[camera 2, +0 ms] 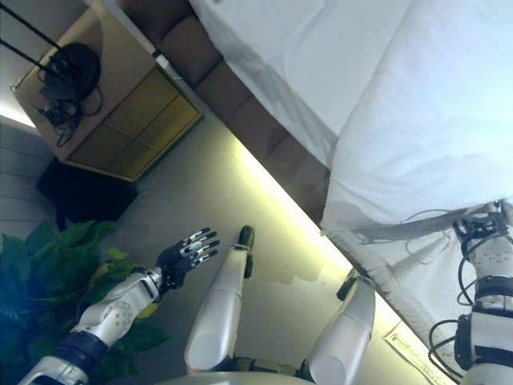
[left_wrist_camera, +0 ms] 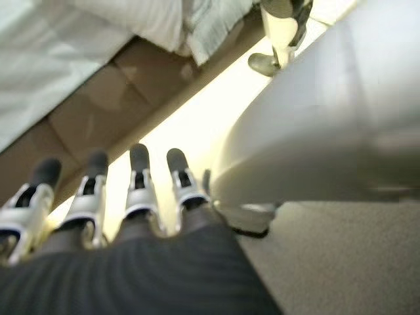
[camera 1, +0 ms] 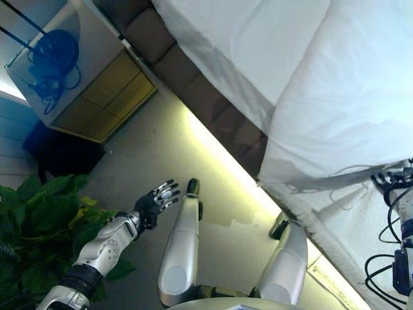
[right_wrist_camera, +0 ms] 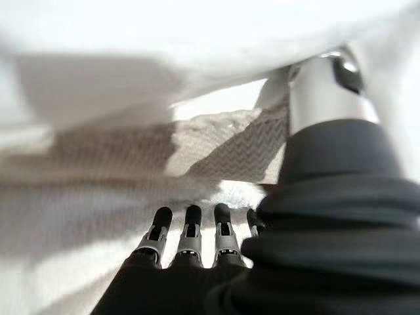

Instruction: Make the bed neatly

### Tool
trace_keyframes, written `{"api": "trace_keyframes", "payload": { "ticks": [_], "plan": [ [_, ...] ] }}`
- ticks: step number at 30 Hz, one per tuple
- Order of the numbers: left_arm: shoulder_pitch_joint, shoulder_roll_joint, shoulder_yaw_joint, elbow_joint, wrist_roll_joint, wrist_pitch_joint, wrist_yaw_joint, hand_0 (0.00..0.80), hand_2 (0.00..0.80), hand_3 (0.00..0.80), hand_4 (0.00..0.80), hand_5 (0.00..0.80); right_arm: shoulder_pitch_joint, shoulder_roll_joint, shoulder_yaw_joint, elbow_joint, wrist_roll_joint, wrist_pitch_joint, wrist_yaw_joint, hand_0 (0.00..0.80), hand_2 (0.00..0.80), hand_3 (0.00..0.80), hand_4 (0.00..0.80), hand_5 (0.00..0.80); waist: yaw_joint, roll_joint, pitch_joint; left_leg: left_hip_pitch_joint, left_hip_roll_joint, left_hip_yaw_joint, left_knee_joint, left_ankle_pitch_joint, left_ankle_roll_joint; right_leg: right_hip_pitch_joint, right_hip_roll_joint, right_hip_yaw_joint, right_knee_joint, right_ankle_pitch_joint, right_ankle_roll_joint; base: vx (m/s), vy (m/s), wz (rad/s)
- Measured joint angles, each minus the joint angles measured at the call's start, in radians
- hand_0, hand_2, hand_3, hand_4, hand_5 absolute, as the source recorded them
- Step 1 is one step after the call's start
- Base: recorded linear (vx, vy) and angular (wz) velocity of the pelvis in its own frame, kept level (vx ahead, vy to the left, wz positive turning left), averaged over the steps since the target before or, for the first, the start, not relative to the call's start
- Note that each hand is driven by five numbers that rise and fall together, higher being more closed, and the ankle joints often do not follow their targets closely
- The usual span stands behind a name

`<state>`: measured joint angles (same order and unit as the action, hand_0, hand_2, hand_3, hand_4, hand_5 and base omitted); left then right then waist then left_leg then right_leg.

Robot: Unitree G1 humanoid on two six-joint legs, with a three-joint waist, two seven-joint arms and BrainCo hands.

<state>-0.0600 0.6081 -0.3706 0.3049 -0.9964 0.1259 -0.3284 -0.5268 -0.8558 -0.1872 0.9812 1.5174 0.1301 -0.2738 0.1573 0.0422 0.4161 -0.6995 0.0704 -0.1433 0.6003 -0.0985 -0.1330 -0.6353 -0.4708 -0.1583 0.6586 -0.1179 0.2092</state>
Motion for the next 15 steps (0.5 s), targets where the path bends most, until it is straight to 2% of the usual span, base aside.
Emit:
{"api": "trace_keyframes", "payload": {
  "ticks": [8,15],
  "plan": [
    [-0.026,0.0,-0.025,0.03,0.001,0.005,0.001,0.0,0.0,0.0,0.0,0.0,-0.082,-0.031,-0.003,0.007,0.002,-0.011,-0.005,0.0,0.0,0.0,0.0,0.0,0.007,-0.009,-0.006,0.042,-0.001,0.002,-0.02,0.008,0.0,0.053,-0.002,-0.016,-0.014,-0.002,0.004,0.003,-0.002,0.05],
    [-0.034,-0.001,-0.042,0.031,0.001,0.005,0.01,0.0,0.0,0.0,0.0,0.0,-0.074,-0.031,-0.003,0.071,0.09,-0.011,0.023,0.0,0.0,0.0,0.0,0.0,0.016,-0.007,-0.007,0.042,-0.003,0.002,-0.013,0.006,-0.002,0.055,-0.006,-0.014,-0.009,-0.004,0.005,0.0,0.0,0.0]
  ]
}}
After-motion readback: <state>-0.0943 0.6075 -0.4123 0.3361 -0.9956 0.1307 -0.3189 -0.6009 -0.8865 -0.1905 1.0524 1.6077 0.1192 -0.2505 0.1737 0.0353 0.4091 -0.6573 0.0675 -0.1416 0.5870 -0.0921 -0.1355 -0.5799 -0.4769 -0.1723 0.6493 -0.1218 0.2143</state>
